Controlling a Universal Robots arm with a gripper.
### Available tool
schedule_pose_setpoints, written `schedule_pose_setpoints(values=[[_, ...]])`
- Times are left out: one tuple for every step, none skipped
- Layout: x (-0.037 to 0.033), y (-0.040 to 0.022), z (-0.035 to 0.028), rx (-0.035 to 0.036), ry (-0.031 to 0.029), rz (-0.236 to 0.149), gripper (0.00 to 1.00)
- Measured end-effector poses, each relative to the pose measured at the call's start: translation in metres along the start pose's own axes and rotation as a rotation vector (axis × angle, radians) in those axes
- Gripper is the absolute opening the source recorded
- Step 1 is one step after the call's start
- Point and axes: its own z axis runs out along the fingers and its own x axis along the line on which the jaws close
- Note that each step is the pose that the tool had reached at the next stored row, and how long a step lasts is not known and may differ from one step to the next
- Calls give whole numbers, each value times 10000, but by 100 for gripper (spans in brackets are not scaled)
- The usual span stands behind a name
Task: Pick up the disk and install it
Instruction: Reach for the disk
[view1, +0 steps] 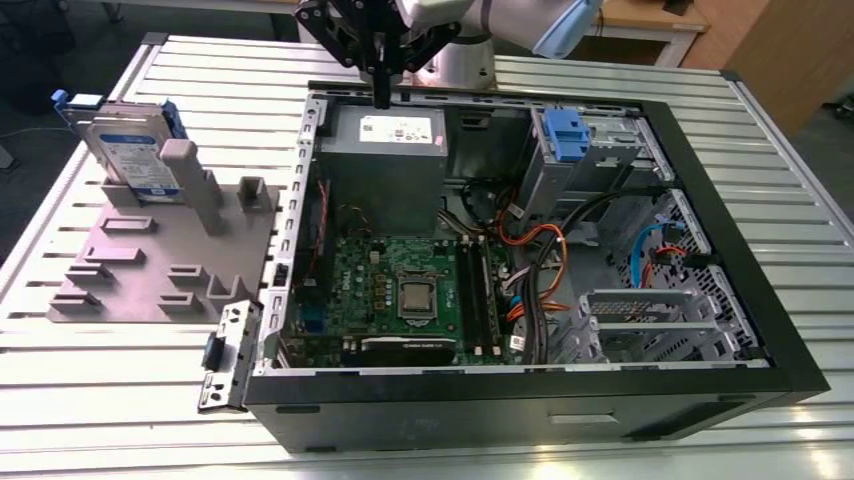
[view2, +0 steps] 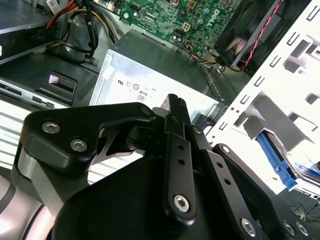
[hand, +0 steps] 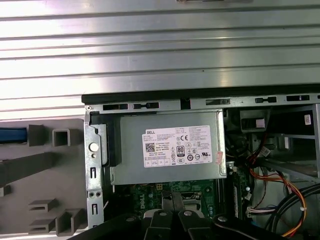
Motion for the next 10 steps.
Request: schedule_pose_setpoints(values=[[1, 0, 0, 0, -1, 0, 11], [3, 0, 0, 0, 0, 0, 11], [5, 0, 0, 0, 0, 2, 11], [6, -1, 0, 0, 0, 0, 11], [9, -1, 0, 0, 0, 1, 11], [12, -1, 0, 0, 0, 1, 11], [16, -1, 0, -1, 0, 1, 11], [20, -2, 0, -1, 0, 0, 11], [22, -1, -1, 1, 0, 0, 11], [23, -2, -1, 0, 0, -1, 11]])
